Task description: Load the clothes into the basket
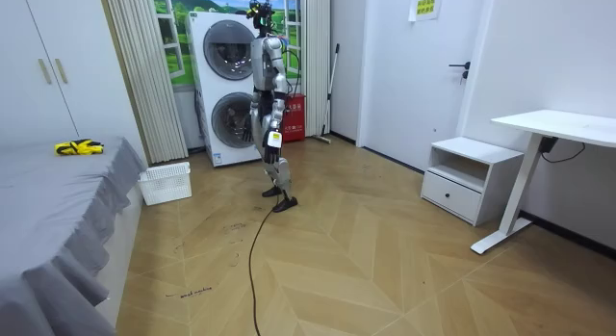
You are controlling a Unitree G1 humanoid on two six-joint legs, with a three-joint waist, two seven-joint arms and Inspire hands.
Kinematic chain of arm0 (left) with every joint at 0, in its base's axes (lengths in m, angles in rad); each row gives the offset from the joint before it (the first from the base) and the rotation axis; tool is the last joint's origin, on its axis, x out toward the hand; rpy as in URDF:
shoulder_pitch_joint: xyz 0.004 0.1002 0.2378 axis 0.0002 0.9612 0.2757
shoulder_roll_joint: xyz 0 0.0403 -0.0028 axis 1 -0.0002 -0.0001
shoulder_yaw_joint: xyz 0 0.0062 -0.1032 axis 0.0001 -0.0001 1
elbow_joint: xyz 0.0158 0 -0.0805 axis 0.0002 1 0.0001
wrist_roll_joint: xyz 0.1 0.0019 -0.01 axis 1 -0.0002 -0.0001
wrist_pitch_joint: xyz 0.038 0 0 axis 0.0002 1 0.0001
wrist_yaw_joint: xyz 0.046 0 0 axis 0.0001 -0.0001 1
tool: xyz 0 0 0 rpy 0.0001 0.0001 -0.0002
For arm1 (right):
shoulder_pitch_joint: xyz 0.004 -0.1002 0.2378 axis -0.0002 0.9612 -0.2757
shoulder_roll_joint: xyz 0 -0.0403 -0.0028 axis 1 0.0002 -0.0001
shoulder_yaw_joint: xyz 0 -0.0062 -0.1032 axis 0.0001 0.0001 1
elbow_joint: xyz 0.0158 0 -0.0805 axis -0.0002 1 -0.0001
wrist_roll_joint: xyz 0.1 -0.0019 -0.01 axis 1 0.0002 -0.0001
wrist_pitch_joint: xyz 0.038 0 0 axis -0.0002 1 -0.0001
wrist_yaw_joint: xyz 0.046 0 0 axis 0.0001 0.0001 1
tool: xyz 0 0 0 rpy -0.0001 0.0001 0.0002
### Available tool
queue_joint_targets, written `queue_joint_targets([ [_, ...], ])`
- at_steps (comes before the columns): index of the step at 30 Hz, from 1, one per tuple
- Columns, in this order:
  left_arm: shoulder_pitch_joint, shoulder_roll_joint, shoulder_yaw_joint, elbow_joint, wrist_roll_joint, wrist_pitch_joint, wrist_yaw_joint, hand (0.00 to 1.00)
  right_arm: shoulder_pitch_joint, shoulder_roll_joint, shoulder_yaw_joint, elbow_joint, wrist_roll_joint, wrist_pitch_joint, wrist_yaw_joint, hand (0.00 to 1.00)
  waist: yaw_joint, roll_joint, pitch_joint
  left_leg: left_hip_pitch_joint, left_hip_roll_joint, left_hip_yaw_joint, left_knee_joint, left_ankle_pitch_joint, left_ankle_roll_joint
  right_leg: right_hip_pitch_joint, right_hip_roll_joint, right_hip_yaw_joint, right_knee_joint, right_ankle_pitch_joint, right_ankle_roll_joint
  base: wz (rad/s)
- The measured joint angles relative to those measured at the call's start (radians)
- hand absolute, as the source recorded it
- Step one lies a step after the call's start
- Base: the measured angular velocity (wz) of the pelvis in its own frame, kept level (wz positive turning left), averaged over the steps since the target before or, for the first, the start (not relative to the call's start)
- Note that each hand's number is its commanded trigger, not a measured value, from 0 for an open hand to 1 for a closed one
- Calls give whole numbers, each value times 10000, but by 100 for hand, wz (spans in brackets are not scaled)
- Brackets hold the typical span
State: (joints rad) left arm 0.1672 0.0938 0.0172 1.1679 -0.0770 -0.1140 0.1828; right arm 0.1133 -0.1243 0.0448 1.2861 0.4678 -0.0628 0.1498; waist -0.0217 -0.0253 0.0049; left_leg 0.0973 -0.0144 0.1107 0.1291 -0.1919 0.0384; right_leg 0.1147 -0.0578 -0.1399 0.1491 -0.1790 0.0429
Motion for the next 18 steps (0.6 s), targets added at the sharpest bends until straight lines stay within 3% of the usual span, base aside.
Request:
queue_joint_targets([
  [15,15,69,7,-6,-110,68,-268,0,-27,-4,-26,-36,-16,108,-55,0,-5,30,-20,-7,27,9,57,-22,-17,7,21,-12,12,0,0,0],
  [17,-3,62,143,-6,-118,83,-429,0,-38,-4,-105,-23,-75,151,2,0,-7,61,-18,-52,78,27,201,-110,-35,-58,57,-30,21,-2,-4,-3],
  [18,-1,58,202,-9,-120,96,-496,0,-37,-5,-162,-24,-147,212,88,0,-6,120,-40,-251,184,86,602,-318,-68,-140,126,-33,63,-20,-35,-10],
])
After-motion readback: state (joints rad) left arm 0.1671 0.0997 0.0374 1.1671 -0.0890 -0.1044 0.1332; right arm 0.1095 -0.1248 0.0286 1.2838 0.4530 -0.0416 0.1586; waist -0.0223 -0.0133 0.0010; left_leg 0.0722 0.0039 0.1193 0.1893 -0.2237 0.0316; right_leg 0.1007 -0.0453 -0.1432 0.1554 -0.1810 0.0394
